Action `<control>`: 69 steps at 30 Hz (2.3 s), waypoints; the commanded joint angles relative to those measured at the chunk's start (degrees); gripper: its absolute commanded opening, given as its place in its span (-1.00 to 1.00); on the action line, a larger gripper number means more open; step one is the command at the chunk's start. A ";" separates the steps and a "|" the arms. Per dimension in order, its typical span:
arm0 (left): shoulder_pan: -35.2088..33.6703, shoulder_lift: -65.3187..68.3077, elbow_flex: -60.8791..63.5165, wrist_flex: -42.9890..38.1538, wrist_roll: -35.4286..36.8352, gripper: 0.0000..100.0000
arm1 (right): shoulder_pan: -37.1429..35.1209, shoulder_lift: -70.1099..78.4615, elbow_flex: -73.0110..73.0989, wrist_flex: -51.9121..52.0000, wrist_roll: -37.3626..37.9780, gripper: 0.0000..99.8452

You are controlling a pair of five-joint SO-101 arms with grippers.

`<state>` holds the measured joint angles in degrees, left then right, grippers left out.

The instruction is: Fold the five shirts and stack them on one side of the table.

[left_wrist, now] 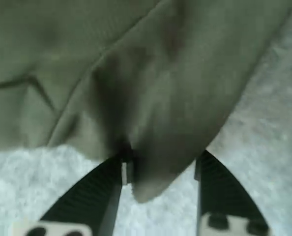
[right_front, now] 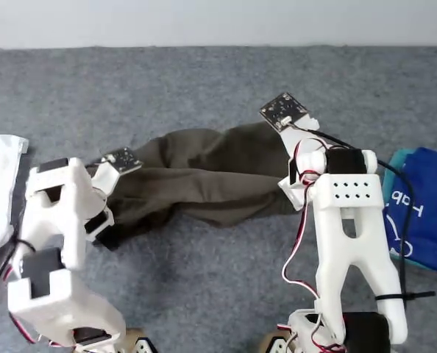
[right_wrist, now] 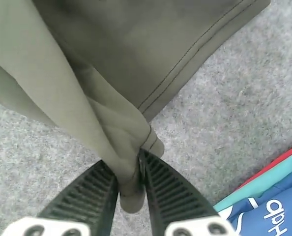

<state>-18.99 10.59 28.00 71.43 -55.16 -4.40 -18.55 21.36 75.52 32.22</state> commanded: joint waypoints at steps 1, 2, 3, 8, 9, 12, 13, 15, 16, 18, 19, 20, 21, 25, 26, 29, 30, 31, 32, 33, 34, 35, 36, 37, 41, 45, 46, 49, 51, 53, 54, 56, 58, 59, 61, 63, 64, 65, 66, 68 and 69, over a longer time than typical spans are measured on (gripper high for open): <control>0.09 2.99 -0.22 -4.84 0.62 -0.65 | -0.40 -0.75 -0.53 -0.31 -0.44 -0.98; 0.09 3.34 -0.22 -5.19 0.44 -0.69 | -0.40 -0.75 -0.62 -0.04 -0.44 -0.98; 0.18 3.25 -0.48 -5.19 0.35 -0.74 | -0.40 -0.75 -0.79 0.57 -0.44 -0.98; 0.62 -1.05 -6.37 3.96 0.53 -0.98 | -0.48 -0.84 -6.24 6.20 -0.44 -0.98; 0.62 -2.46 -8.22 6.77 0.53 -0.97 | -0.48 -0.84 -7.91 7.52 -0.44 -0.98; 0.62 -8.53 -13.76 14.24 0.62 -0.97 | -0.48 -0.84 -13.80 11.65 -0.26 -0.98; 0.62 -10.99 -15.34 16.00 0.62 -0.97 | -0.48 -0.84 -15.82 12.79 -0.26 -0.98; 0.62 -16.35 -18.24 18.90 0.70 -0.97 | -0.48 -0.84 -20.04 14.99 -0.26 -0.98; 0.62 -19.16 -19.65 20.13 0.97 -0.97 | -0.48 -0.84 -22.33 16.04 -0.18 -0.98; 0.62 -24.53 -22.73 21.98 3.08 -0.97 | -0.48 -0.84 -27.25 18.07 -0.09 -0.98; 0.62 -26.99 -24.31 22.51 4.40 -0.97 | -0.48 -0.84 -29.98 19.12 -0.09 -0.98; 0.53 -29.19 -25.98 22.95 5.71 -0.97 | -0.48 -0.84 -32.62 20.09 0.00 -0.98; 0.53 -31.30 -27.47 22.95 7.03 -0.97 | -0.48 -0.84 -35.43 20.79 0.44 -0.98; 0.26 -37.71 -35.21 21.63 13.80 -0.97 | -0.40 -0.84 -47.38 23.16 5.36 -0.98; 0.26 -38.95 -37.41 20.75 14.86 -0.97 | -0.31 -0.84 -50.37 23.25 6.33 -0.98; 0.18 -41.85 -44.53 17.14 16.97 -0.97 | -0.22 -0.75 -58.55 22.90 9.93 -0.98; 0.18 -42.55 -46.90 15.74 17.32 -0.97 | -0.22 -0.75 -61.10 22.64 11.08 -0.98; 0.18 -43.16 -49.27 14.24 17.41 -0.97 | -0.22 -0.75 -63.47 22.29 12.13 -0.98; 0.18 -43.69 -51.47 12.48 17.32 -0.97 | -0.22 -0.75 -65.49 21.58 12.92 -0.98; 0.18 -44.04 -53.58 10.55 17.32 -0.97 | -0.13 -0.75 -67.25 20.44 13.63 -0.98; 0.09 -44.40 -55.52 8.53 17.32 -0.97 | -0.04 -0.75 -68.75 19.30 14.42 -0.98; 0.09 -44.57 -57.27 6.59 17.32 -0.97 | -0.04 -0.75 -69.98 17.98 15.21 -0.98; 0.09 -44.75 -58.68 4.75 17.23 -0.97 | 0.04 -0.75 -71.12 16.75 16.09 -0.98; 0.00 -44.75 -60.00 2.81 17.23 -0.97 | 0.04 -0.75 -72.26 15.52 16.79 -0.98; 0.00 -44.66 -64.92 -3.69 17.14 -0.97 | 1.01 -0.75 -76.04 11.38 18.46 -0.98; 0.00 -44.66 -66.07 -7.03 15.82 -0.97 | 5.41 -0.75 -77.19 7.60 19.52 -0.98; 0.00 -44.75 -66.07 -6.86 14.42 -0.97 | 6.73 -0.75 -77.27 6.73 19.78 -0.98; 0.00 -44.66 -65.89 -5.54 12.22 -0.97 | 8.92 -0.84 -78.42 4.35 19.78 -0.98; 0.00 -44.66 -65.89 -4.04 11.34 -0.97 | 9.10 -0.84 -80.44 4.44 20.40 -0.98; 0.09 -44.75 -66.15 -2.81 9.76 -0.97 | 9.01 -0.84 -80.97 5.41 23.21 -0.98; 0.09 -44.84 -66.24 -2.64 9.23 -0.97 | 9.01 -0.84 -80.97 6.29 24.79 -0.98; 0.09 -44.84 -66.24 -2.73 8.88 -0.97 | 9.27 -0.48 -80.79 9.10 26.90 -0.98; 0.09 -44.92 -66.33 -2.73 8.88 -0.97 | 9.27 -0.22 -80.79 12.79 28.13 -0.98; 0.09 -45.10 -66.33 -2.73 8.88 -0.97 | 9.19 -0.22 -80.79 14.64 28.57 -0.98; 0.09 -46.42 -66.24 -2.73 8.88 -0.97 | 9.01 -0.40 -80.79 17.27 28.57 -0.98; 0.26 -47.47 -66.07 -2.73 8.88 -0.97 | 8.92 -0.66 -80.79 19.03 28.40 -0.98; 0.18 -47.91 -66.07 -2.73 8.88 -0.97 | 8.92 -0.66 -80.79 19.82 28.40 -0.98; 0.09 -48.26 -66.07 -2.73 8.88 -0.97 | 8.92 -0.75 -80.79 20.97 28.40 -0.98; 0.09 -48.70 -66.07 -2.64 8.88 -0.97 | 8.92 -0.75 -80.79 22.29 28.40 -0.98; 0.09 -49.93 -66.24 -2.02 8.88 -0.97 | 8.92 -0.75 -80.88 25.36 28.40 -0.98; 0.09 -50.64 -66.24 -1.41 8.88 -0.97 | 8.92 -0.84 -81.05 26.77 28.40 -0.98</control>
<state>-18.64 -38.64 -37.05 68.97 -45.58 4.13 -18.73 -58.20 98.90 60.09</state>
